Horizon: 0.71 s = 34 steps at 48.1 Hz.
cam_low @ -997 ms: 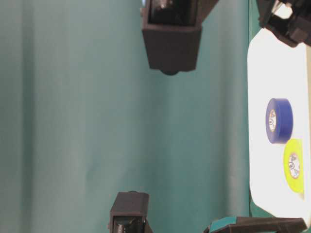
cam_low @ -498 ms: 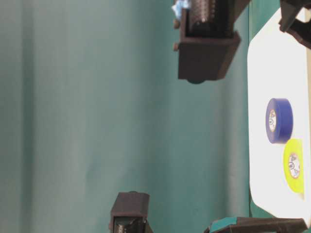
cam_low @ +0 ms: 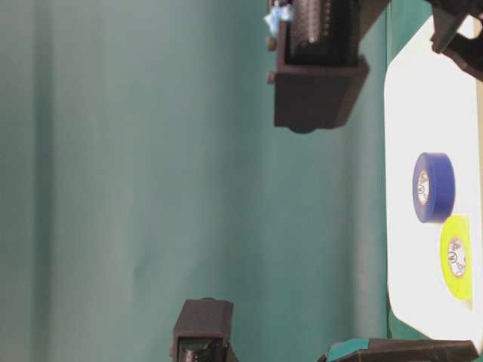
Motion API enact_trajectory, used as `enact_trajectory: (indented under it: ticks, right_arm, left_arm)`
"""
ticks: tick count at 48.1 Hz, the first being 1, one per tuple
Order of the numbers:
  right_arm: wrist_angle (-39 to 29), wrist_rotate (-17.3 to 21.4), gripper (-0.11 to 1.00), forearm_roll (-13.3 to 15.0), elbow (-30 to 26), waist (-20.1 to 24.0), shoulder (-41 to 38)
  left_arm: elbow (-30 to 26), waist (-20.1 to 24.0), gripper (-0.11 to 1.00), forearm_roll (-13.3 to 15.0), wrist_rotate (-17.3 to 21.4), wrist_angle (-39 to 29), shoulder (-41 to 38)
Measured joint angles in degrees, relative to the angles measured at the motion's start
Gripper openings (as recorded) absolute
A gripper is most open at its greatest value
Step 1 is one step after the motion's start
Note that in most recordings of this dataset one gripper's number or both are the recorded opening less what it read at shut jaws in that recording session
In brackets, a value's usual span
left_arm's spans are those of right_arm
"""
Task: Put the tape alternately from left to right into the white case.
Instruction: 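Move the right gripper to the black roll and grasp it, then carry the black roll with the right gripper into the tray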
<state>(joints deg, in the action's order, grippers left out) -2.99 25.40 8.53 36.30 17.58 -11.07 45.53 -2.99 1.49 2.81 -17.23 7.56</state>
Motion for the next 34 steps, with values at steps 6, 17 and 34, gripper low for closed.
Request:
enact_trajectory:
  ticks: [6, 17, 34]
  right_arm:
    - [0.0, -0.1, 0.25, 0.0, 0.0, -0.1, 0.6]
    - [0.0, -0.1, 0.25, -0.1, 0.0, -0.1, 1.8]
    - [-0.9, -0.1, 0.25, -0.1, 0.0, -0.1, 6.4]
  left_arm:
    - [0.0, -0.1, 0.77, 0.0, 0.0, -0.1, 0.1]
    - [0.2, -0.1, 0.77, -0.1, 0.0, -0.1, 0.0]
    - [0.3, -0.1, 0.77, 0.0, 0.0, -0.1, 0.0]
